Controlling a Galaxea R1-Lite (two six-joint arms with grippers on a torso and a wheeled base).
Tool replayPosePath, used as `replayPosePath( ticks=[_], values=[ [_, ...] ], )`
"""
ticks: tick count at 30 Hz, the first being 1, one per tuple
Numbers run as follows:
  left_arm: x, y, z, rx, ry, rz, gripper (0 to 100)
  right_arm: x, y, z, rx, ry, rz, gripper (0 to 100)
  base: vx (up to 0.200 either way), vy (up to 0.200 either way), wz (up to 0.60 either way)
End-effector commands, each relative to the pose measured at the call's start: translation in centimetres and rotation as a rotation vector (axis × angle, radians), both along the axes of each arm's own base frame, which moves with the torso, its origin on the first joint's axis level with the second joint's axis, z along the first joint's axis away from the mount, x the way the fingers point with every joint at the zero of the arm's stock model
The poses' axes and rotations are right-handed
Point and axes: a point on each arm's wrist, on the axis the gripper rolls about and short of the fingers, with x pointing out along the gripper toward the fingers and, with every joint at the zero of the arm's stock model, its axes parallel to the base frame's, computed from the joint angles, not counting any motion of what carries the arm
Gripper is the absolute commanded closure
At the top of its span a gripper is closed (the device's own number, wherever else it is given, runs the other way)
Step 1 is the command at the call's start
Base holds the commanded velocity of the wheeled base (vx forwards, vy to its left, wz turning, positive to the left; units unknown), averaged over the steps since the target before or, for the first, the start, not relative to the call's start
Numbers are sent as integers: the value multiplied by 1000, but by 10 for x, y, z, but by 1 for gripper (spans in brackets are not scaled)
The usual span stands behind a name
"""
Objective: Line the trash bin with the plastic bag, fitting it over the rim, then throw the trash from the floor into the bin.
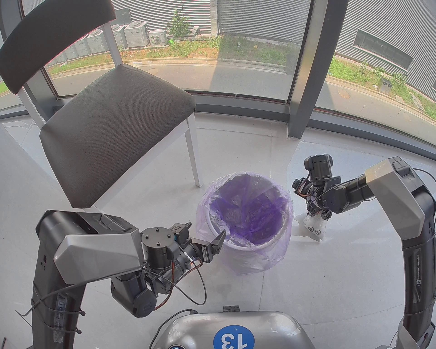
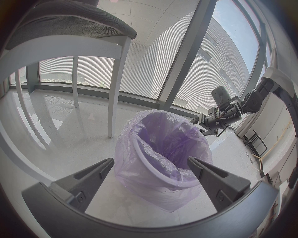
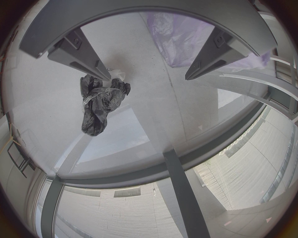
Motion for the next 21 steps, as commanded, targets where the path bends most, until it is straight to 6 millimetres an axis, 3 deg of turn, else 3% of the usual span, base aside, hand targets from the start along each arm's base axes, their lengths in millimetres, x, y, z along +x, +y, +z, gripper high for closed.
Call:
replayPosePath(
  ticks=[1,8,12,16,21],
  values=[
    [-15,6,26,-20,-36,6,0,-42,-9,36,-60,-139,23,0,0,0,0],
    [-43,19,60,77,-130,9,0,-65,-16,22,-216,-197,80,0,0,0,0],
    [-54,14,69,68,-150,-19,0,-57,-27,18,-308,-243,50,0,0,0,0],
    [-66,13,72,107,-166,-37,0,-41,-44,-13,-387,-208,26,0,0,0,0],
    [-70,15,79,143,-201,-23,0,-27,-57,-29,-408,-197,-3,0,0,0,0]
  ],
)
